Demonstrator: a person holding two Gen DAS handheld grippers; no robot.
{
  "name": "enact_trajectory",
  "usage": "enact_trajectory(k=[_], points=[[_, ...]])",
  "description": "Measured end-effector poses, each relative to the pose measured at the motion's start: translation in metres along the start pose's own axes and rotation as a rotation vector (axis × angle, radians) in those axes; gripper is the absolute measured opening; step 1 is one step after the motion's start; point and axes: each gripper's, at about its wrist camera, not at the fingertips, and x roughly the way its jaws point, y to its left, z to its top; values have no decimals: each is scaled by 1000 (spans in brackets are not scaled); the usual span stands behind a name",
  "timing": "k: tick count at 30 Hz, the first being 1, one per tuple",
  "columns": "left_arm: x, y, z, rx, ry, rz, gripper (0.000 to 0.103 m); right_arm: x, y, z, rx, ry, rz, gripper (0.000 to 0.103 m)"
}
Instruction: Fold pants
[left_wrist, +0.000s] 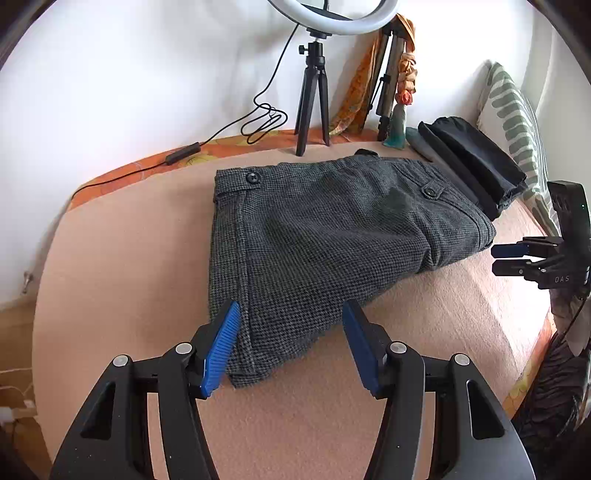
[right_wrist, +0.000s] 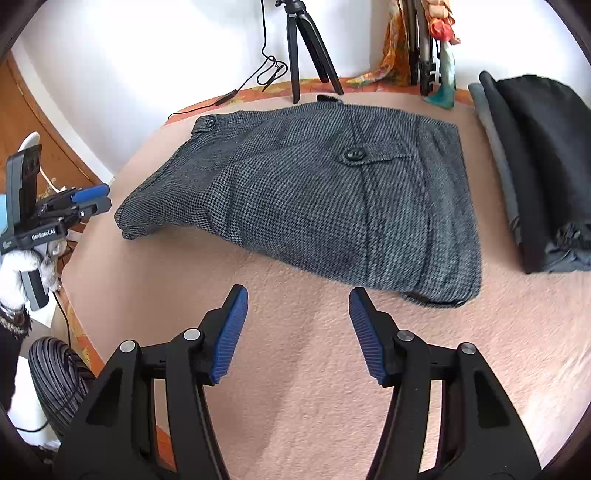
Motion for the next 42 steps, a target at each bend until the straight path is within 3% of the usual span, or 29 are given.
enact_trajectory(k=[10,14,18,21,23,25,30,32,38,42], points=[[14,18,-39,-63,112,11,57,33,-22,-13,233,0,-11,62],[35,27,-48,-122,176,-45,57,35,-30,-11,322,-73,17,71],[44,37,-47,-175,145,-33,57,39,-26,-6,338,-129,4,71],[45,49,-43,-258,108,-72,57,41,-29,-3,388,-161,36,72],[45,54,-41,-283,86,-98,54,43,-34,-1,425,-175,56,60],[46,55,-38,-289,75,-118,42,47,-39,1,464,-161,98,36],[43,60,-28,-296,54,-163,27,44,-42,10,482,-157,158,16],[36,64,-20,-298,34,-176,23,35,-43,15,481,-174,177,12],[15,64,15,-262,-4,-172,23,-2,-42,39,493,-248,226,8],[9,62,15,-236,43,-150,31,-13,-40,50,479,-228,217,11]])
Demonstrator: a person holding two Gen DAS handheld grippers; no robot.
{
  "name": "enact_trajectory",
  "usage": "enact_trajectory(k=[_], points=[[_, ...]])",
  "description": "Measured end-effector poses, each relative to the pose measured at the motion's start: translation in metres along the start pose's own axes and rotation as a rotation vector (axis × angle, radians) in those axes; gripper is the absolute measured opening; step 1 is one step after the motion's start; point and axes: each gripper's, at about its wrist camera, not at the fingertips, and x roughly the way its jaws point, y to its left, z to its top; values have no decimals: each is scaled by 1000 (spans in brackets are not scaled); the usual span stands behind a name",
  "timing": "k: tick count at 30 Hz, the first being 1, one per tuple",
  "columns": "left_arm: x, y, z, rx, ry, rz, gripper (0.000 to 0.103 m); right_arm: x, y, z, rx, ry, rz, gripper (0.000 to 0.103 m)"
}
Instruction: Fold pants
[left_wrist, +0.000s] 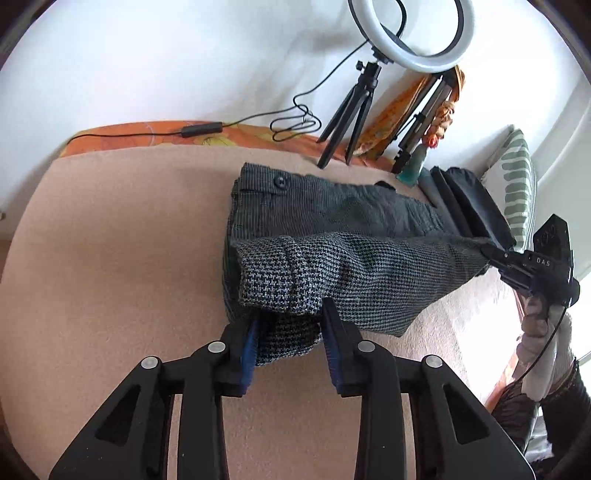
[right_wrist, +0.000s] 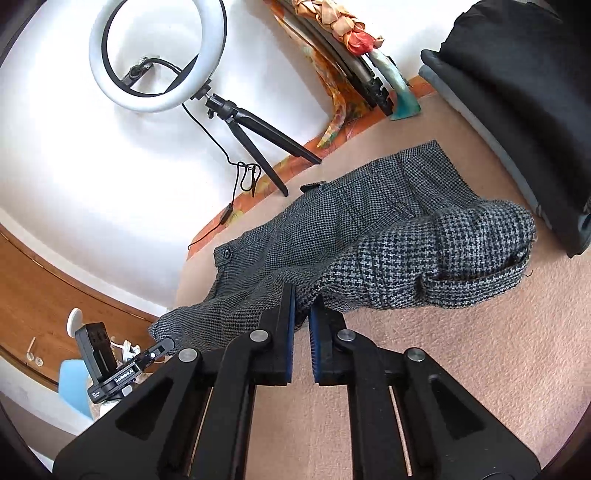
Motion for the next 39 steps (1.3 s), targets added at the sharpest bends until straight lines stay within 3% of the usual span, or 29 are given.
enact_trajectory(k=[5,8,16,22,27,29,30,31,36,39], points=[[-2,0,-29,70,64,89,32,7,-17,-30,-42,86,-81,13],[-13,2,-36,80,46,114,32,11,-29,-53,-5,122,-80,29],[-12,-13,-25,112,-6,102,32,41,8,-96,-63,199,89,34],[1,-19,-20,74,-37,43,32,86,41,-117,-133,270,121,34],[13,-15,-20,66,-28,65,32,103,48,-124,-94,304,166,34],[19,-11,-19,58,-24,73,32,105,48,-122,-57,322,189,27],[21,-9,-19,58,-21,81,32,106,50,-120,-49,337,207,13],[24,-10,-19,65,-17,92,32,107,53,-118,-34,354,230,10],[39,-23,-22,165,24,154,32,93,68,-101,139,359,444,8],[40,-28,-27,193,19,166,32,71,82,-95,-22,281,298,8]])
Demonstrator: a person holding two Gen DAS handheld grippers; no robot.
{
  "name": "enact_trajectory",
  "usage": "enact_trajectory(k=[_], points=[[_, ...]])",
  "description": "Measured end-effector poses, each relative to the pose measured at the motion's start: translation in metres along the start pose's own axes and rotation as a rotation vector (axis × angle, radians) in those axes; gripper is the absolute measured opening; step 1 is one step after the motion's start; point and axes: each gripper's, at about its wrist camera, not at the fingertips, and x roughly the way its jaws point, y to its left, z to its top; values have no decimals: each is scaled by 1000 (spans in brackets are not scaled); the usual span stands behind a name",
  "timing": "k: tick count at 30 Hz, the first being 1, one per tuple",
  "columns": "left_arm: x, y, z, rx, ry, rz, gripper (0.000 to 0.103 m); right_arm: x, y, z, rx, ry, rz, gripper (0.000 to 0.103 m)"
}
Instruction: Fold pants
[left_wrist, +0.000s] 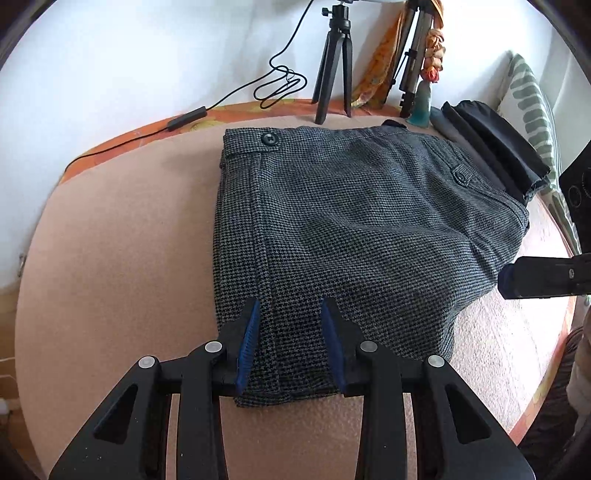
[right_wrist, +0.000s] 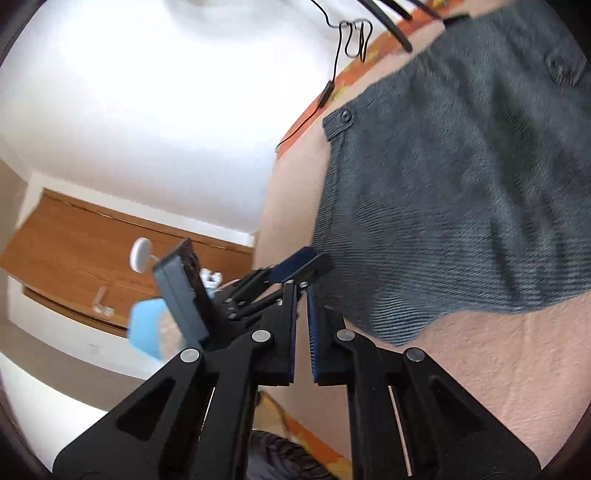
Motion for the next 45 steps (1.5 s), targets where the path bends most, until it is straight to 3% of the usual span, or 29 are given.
enact_trajectory(k=[3,7,13,14,17,18,19,26,28,31,35,39,45], points=[[-4,-5,-3,1,-14,-21,32,-14,-14,-8,16,-12,-92,11],[-3,-13,-2,25,-7,-19,32,-24,-41,-19,45,-19,-167,34],[-3,-11,2,-8,-15,-37,32,9,-48,-33,-7,59,-215,35],[-2,-11,2,-11,-15,-40,32,12,-45,-35,-25,36,-206,36],[-2,-10,3,-16,-13,-42,32,29,-46,-30,4,38,-150,34],[-2,-10,3,-16,-12,-41,32,33,-48,-28,28,45,-131,18],[-2,-9,3,-17,-12,-42,32,36,-51,-25,57,50,-122,14],[3,-10,1,8,3,-41,32,8,-21,-16,54,-29,17,11],[9,-15,-2,35,25,-29,32,9,-23,-20,46,3,-4,11],[13,-26,-7,106,35,6,32,23,-37,-31,35,76,-104,15],[7,-31,-4,140,35,37,35,11,-41,-30,-22,68,-156,15],[-12,-41,3,131,-31,11,35,-42,-46,-24,-39,-28,-212,42],[-14,-80,27,174,-84,-46,35,-115,-92,-2,130,-223,-295,55]])
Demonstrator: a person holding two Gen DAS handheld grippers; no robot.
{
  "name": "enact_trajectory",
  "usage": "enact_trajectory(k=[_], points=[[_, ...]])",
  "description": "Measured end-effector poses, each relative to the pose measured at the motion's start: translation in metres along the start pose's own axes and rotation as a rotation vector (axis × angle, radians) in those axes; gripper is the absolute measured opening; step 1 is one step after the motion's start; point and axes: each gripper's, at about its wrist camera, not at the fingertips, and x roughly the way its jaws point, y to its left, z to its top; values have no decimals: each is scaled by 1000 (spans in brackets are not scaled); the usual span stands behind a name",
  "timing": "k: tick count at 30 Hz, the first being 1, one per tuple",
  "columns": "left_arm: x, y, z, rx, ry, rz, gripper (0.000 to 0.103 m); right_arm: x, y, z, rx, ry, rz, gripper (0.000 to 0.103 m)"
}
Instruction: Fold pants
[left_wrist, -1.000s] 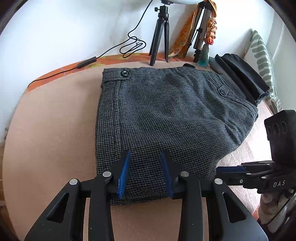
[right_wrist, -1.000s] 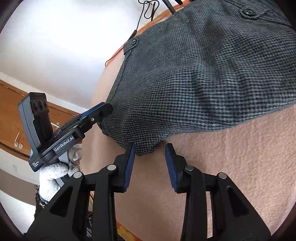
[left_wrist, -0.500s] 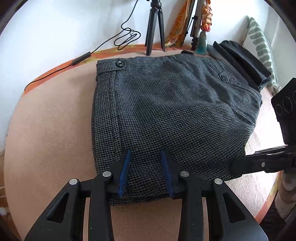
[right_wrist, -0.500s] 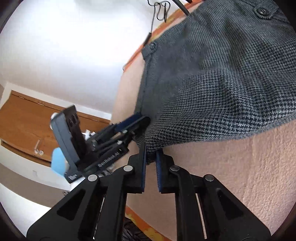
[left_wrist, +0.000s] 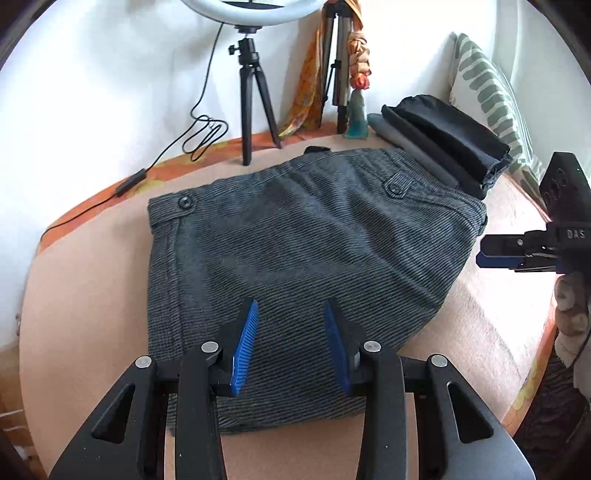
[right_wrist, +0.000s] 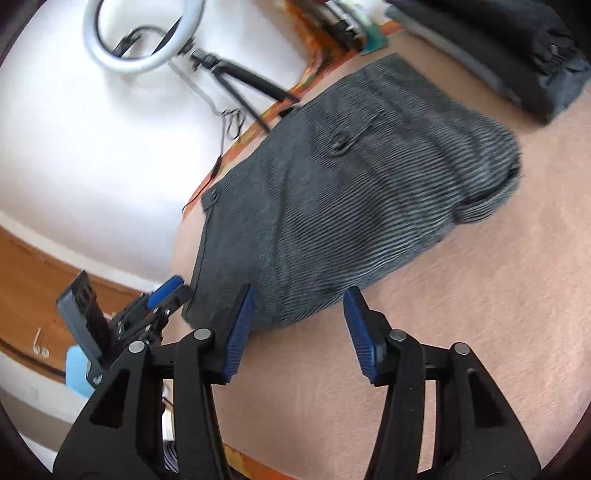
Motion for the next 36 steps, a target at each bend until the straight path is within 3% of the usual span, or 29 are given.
enact_trajectory(k=[5,10,14,20,22,28,36], points=[[19,-26,17,11,-9,-34,35,2,-36,24,101,-97,-120,64],[44,-40,21,25,18,-18,35,-22,-74,17,262,-194,-99,66],[61,-44,13,56,56,16,35,-14,-66,23,238,-271,-135,66],[70,-50,0,116,25,56,36,-10,-82,31,344,-306,-61,35],[68,-45,2,78,23,39,36,-11,-81,32,314,-306,-56,28],[60,-38,12,35,-40,89,35,-17,-62,40,213,-304,-68,24],[77,-39,2,17,20,69,36,-30,11,48,-71,-344,-146,20]])
